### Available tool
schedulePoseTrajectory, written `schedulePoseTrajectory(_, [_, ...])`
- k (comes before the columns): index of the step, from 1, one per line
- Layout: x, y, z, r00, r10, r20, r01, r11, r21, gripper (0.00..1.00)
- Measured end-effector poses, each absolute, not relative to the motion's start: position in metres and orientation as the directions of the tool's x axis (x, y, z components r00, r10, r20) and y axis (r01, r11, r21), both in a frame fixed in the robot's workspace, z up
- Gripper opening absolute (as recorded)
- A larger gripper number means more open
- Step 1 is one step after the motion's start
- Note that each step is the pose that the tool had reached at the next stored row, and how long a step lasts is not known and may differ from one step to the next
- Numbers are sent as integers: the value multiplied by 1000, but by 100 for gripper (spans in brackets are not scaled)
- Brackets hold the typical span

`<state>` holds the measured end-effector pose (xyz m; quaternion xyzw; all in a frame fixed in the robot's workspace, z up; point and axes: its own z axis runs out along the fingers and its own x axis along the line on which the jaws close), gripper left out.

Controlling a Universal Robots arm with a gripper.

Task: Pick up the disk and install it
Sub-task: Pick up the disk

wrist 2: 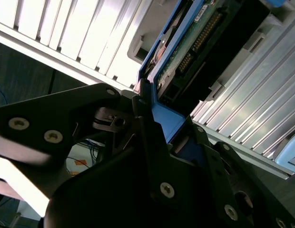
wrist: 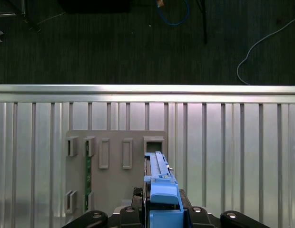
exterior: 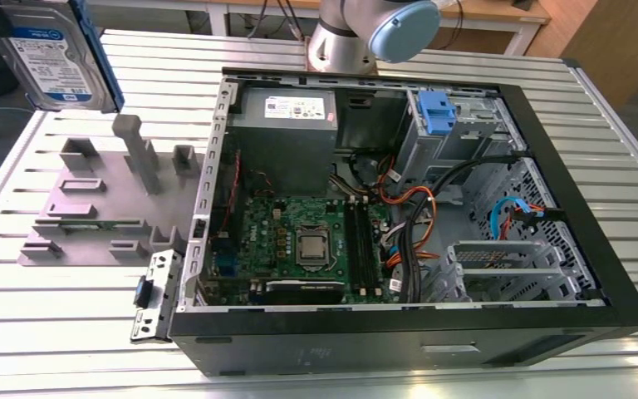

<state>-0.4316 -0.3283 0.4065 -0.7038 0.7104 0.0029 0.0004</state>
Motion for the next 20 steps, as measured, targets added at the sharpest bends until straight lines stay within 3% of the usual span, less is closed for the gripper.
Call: schedulePoseTrajectory(20, [-432,-328,419,-9,-1000,-5,-1000,9,4,37])
